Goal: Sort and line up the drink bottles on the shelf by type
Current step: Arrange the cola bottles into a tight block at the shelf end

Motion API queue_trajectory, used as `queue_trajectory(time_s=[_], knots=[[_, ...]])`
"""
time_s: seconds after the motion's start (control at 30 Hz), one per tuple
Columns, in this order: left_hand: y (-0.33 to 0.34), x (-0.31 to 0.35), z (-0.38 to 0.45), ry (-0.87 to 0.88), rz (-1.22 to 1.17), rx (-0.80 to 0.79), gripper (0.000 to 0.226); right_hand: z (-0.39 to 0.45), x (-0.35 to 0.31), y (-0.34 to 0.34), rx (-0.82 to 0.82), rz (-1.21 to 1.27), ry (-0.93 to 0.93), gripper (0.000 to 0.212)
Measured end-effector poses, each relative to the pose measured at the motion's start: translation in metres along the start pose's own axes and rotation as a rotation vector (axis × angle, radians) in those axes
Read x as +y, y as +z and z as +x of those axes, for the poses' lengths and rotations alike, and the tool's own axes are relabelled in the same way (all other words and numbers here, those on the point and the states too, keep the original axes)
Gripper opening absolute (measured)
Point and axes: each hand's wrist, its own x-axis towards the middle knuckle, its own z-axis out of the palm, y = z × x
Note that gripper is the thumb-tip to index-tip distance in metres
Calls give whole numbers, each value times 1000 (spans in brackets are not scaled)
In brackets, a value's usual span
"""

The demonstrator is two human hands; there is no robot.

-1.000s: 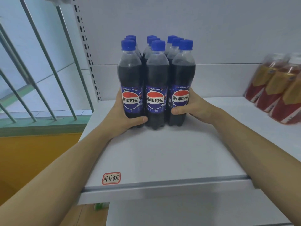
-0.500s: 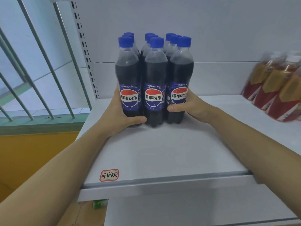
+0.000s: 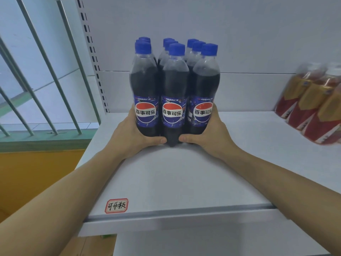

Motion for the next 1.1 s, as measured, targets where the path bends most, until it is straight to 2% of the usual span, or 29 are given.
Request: queue_trajectory(time_s=[0.23, 0.43, 0.6, 0.73, 0.87, 0.93, 0.97, 1.03, 1.1], knots=[[0, -1, -1, -2, 37, 20, 110, -1, -2, 1, 29, -50, 16, 119], [-12, -2, -4, -41, 17, -104, 109, 1, -5, -24, -159, 39, 67, 113], [-18, -1, -2, -64, 39, -157, 118, 0, -5, -29, -65, -118, 45, 88], [-24, -7, 2, -108, 70, -190, 124, 1, -4, -29, -44, -157, 19, 89], [-20, -7, 2, -73, -7, -143, 114, 1, -7, -30, -36, -104, 34, 96], [-18, -5, 1, -17, -74, -107, 113, 0, -16, -34, 124, -49, -58, 88], [-18, -3, 1, 12, -95, -94, 115, 0, -25, -39, 236, -82, -165, 79], [-16, -2, 0, 46, -118, -94, 117, 2, -49, -47, 422, -252, -439, 58], [-14, -4, 0, 58, -123, -110, 118, 12, -80, -53, 491, -431, -664, 42]])
